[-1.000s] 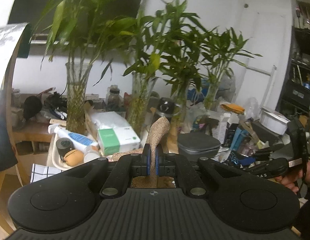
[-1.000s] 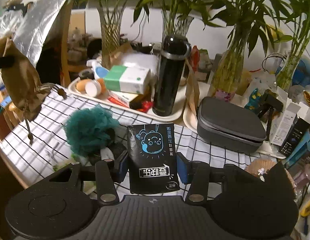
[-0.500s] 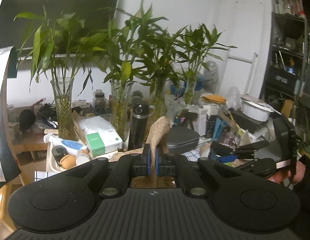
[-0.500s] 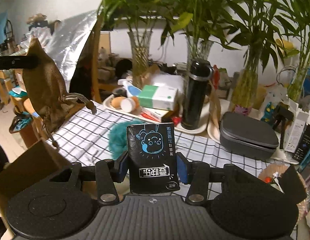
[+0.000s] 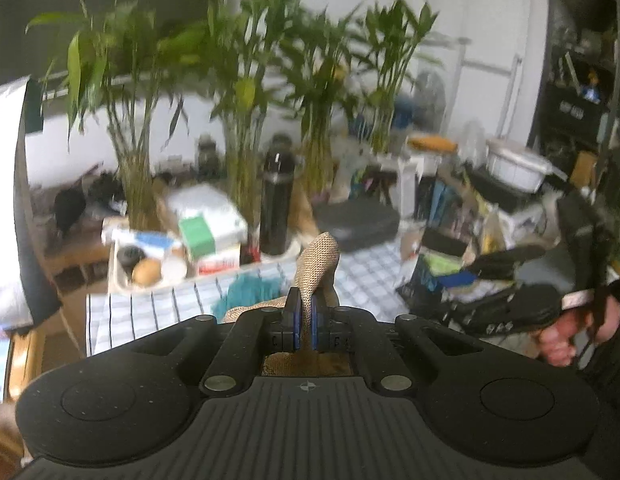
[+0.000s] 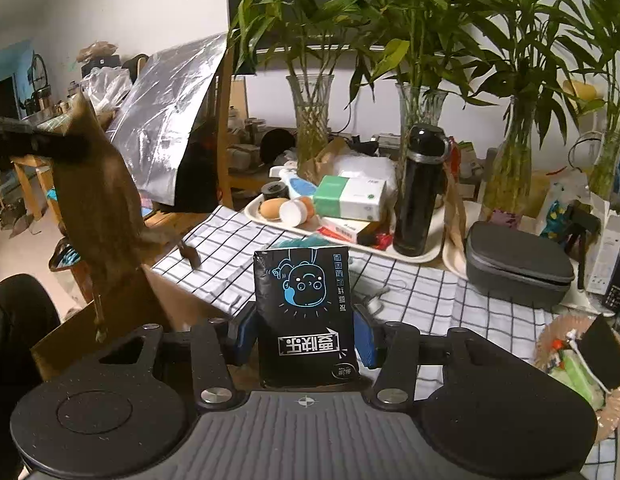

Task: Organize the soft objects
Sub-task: 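Lower the burlap pouch into the box with the left tool while the right tool carries the black pack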

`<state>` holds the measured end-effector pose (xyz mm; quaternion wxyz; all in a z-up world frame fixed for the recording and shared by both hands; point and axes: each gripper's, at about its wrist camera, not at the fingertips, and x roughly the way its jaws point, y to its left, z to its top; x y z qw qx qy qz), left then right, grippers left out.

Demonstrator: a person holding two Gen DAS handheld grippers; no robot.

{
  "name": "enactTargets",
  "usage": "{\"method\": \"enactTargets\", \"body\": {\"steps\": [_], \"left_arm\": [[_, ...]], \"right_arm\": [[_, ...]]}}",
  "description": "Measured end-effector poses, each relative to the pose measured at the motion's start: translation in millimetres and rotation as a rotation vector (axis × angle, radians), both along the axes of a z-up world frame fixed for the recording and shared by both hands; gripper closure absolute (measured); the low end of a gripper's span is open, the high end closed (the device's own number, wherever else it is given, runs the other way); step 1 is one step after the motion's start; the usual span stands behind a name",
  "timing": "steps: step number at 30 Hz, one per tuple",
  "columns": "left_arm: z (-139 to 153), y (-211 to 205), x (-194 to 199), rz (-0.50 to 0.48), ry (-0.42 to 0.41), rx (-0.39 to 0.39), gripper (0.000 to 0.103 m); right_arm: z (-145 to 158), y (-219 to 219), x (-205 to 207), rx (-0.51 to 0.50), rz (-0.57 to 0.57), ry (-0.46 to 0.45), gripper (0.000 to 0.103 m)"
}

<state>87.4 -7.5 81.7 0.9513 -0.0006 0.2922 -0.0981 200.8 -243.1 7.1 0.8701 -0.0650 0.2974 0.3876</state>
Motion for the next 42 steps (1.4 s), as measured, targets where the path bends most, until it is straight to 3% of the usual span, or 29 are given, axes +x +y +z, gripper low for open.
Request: {"method": "enactTargets", "body": {"steps": [10, 12, 15, 35, 42], "left_arm": [[-46.4, -11.7, 8.8, 0.053, 0.213, 0.092, 0.093], [-54.7, -10.7, 9.7, 0.067, 0.245, 0.105, 0.072], [-60.9, -7.7, 4.5, 0.092, 0.248, 0.099, 0.055], [-70.0, 7.6, -21.3, 0.153, 0.257, -0.007, 0.054], [-70.6, 8.2, -26.3, 0.160, 0.247, -0.003, 0.054]], "right_arm": [[-4.2, 1.9, -19.3, -0.010, 0.019, 0.016, 0.051], [-5.5, 2.2, -20.2, -0.016, 0.018, 0.021, 0.051], [-7.5, 2.2, -23.3, -0.023, 0.012, 0.026, 0.051], [-19.0, -1.3, -42.6, -0.044, -0.008, 0.096, 0.051], [-25.9, 5.5, -45.3, -0.075, 0.003, 0.144, 0.049]]}}
